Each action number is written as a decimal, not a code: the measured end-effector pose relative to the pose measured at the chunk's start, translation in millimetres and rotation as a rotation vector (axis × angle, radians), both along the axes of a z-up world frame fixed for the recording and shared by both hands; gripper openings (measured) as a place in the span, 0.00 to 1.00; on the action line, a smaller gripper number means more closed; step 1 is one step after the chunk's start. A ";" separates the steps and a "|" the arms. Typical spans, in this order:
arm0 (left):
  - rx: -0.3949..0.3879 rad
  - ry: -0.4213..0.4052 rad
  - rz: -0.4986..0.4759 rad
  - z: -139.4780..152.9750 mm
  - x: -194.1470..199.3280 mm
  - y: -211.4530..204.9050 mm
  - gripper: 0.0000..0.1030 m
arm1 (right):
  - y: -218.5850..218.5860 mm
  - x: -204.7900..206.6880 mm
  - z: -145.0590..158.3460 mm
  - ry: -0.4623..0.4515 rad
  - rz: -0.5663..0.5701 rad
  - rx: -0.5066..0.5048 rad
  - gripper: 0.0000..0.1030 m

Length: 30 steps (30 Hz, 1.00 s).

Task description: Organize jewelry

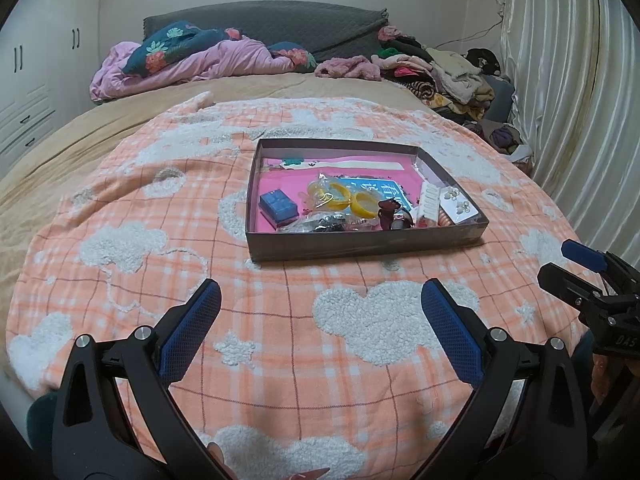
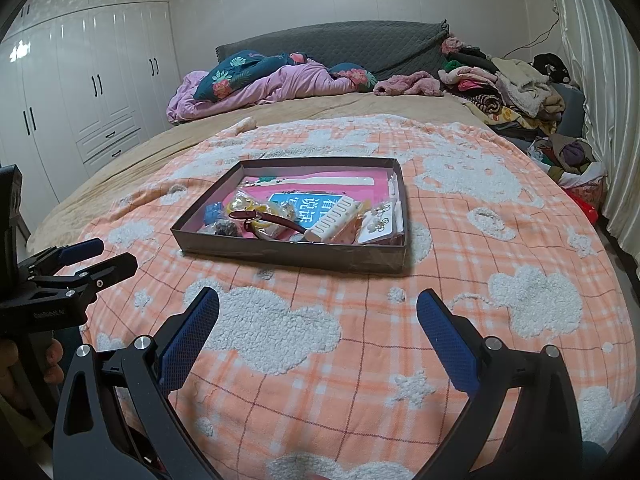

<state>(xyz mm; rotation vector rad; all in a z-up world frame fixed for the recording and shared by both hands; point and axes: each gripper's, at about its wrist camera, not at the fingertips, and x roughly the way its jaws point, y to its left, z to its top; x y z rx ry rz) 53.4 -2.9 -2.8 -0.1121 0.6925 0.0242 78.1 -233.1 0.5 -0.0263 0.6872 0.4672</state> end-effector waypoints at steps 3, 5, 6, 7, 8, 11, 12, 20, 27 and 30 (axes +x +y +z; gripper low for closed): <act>-0.001 -0.003 0.001 0.3 -0.2 0.7 0.91 | 0.4 0.3 -0.1 -0.001 0.001 -0.001 0.96; -0.001 -0.004 0.002 1.8 0.3 1.2 0.91 | 0.0 0.0 0.0 -0.001 0.000 0.001 0.96; 0.001 -0.005 0.002 2.1 0.2 1.1 0.91 | 0.0 0.0 0.4 -0.003 0.000 0.001 0.96; 0.002 -0.007 0.001 3.3 0.4 0.5 0.91 | 0.1 0.1 0.7 -0.005 -0.002 -0.001 0.96; 0.002 -0.009 0.001 3.9 0.5 0.4 0.91 | 0.0 0.3 1.1 -0.005 -0.003 -0.002 0.96; 0.003 -0.012 0.003 4.9 0.0 0.5 0.91 | -0.1 0.2 1.4 -0.005 -0.002 -0.003 0.96; 0.003 -0.011 0.003 4.9 0.0 0.5 0.91 | -0.2 0.3 1.5 -0.005 -0.002 -0.002 0.96; 0.001 -0.011 0.004 5.0 0.3 1.1 0.91 | -0.2 0.5 1.5 -0.005 -0.002 -0.003 0.96; -0.002 -0.011 0.001 5.0 0.4 1.7 0.91 | 0.2 0.2 1.3 -0.006 -0.002 -0.004 0.96; -0.002 -0.009 0.002 4.6 0.4 1.6 0.91 | -0.1 0.9 1.2 -0.006 -0.003 -0.007 0.96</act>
